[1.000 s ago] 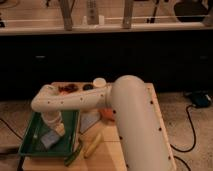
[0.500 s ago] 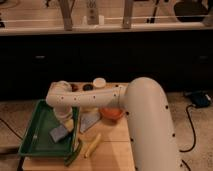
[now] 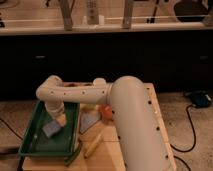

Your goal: Wipe tray with sponge

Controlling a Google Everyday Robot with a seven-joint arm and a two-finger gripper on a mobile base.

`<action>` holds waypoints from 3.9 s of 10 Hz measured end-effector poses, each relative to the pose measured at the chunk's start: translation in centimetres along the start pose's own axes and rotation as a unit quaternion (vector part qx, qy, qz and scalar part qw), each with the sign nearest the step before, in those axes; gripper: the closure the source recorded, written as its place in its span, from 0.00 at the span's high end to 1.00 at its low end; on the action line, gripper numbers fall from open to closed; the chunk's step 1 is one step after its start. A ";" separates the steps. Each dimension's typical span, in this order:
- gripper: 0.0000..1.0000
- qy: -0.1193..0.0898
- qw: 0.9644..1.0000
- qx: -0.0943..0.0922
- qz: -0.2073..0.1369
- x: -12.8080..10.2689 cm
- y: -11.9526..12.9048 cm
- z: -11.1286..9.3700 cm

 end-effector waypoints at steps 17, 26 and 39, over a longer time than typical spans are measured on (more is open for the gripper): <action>0.03 -0.015 0.999 -0.028 0.005 -0.1 7.1 2.1; 0.03 -0.015 0.999 -0.028 0.005 -0.1 7.1 2.1; 0.03 -0.015 0.999 -0.028 0.005 -0.1 7.2 2.1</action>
